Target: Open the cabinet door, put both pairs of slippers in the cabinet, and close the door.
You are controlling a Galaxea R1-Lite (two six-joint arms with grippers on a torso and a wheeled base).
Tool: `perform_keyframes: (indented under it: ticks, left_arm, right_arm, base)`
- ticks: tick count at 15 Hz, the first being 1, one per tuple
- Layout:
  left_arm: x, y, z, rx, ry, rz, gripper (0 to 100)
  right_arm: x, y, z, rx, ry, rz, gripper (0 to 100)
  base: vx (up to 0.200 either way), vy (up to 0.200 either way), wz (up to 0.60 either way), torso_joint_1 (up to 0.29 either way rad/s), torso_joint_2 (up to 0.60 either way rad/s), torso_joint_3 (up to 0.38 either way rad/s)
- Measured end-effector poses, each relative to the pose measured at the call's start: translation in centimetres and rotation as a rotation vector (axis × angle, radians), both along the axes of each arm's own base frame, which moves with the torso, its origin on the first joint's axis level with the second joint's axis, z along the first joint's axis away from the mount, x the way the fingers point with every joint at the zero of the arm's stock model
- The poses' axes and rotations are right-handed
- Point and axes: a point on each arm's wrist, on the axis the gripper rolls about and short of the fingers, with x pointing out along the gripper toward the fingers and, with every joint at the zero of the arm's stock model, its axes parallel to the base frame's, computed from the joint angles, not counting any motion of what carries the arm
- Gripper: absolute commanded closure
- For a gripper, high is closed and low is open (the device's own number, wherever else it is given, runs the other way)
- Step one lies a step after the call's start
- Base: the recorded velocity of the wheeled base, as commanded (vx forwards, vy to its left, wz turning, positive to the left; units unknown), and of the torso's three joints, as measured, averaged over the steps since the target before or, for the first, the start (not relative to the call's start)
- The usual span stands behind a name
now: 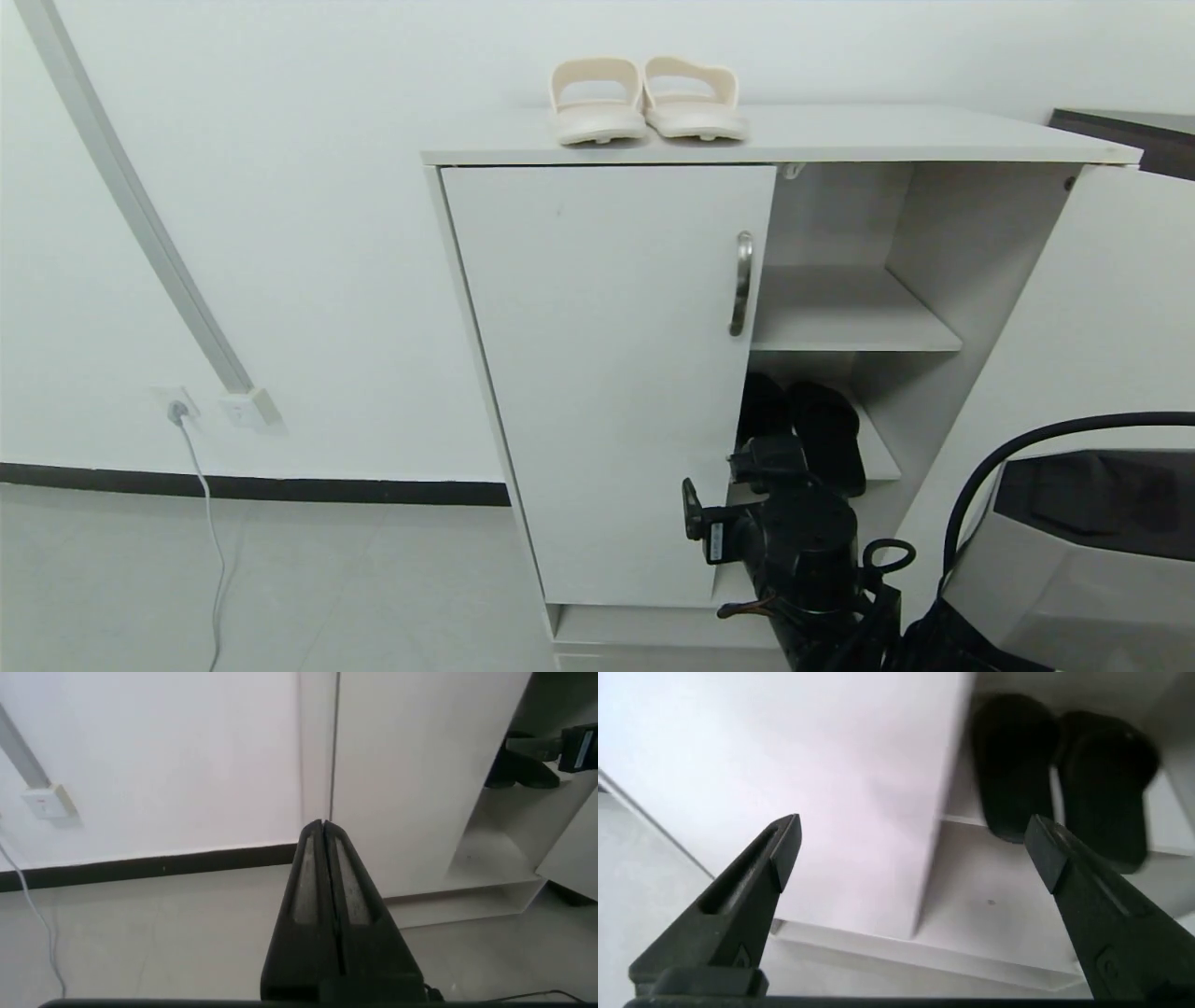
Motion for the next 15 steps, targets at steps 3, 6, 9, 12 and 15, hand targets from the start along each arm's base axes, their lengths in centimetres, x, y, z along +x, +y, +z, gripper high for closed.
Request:
perform_keyframes:
  ticks: [3, 6, 9, 12, 15]
  left_arm:
    - [0.0, 0.0, 0.0, -0.003, 0.001, -0.001, 100]
    - [0.0, 0.0, 0.0, -0.011, 0.002, 0.011, 100]
    - [0.0, 0.0, 0.0, -0.013, 0.002, 0.013, 100]
    - [0.0, 0.0, 0.0, -0.014, 0.002, 0.012, 100]
    - [0.0, 0.0, 0.0, -0.014, 0.001, 0.012, 100]
  right_arm:
    - [0.0, 0.0, 0.0, 0.0, 0.001, 0.0, 0]
    - [0.1, 0.0, -0.1, 0.003, -0.001, -0.004, 0]
    - [0.0, 0.1, -0.1, 0.008, -0.006, 0.0, 0]
    - [0.2, -0.4, 0.1, 0.031, -0.031, -0.008, 0]
    - [0.3, -1.1, 0.1, 0.026, -0.044, 0.009, 0]
  base:
    - [0.0, 0.0, 0.0, 0.0, 0.0, 0.0]
    - [0.0, 0.0, 0.0, 0.0, 0.0, 0.0]
    - [0.0, 0.0, 0.0, 0.0, 0.0, 0.0]
    - [0.0, 0.0, 0.0, 0.0, 0.0, 0.0]
    - [0.0, 0.0, 0.0, 0.0, 0.0, 0.0]
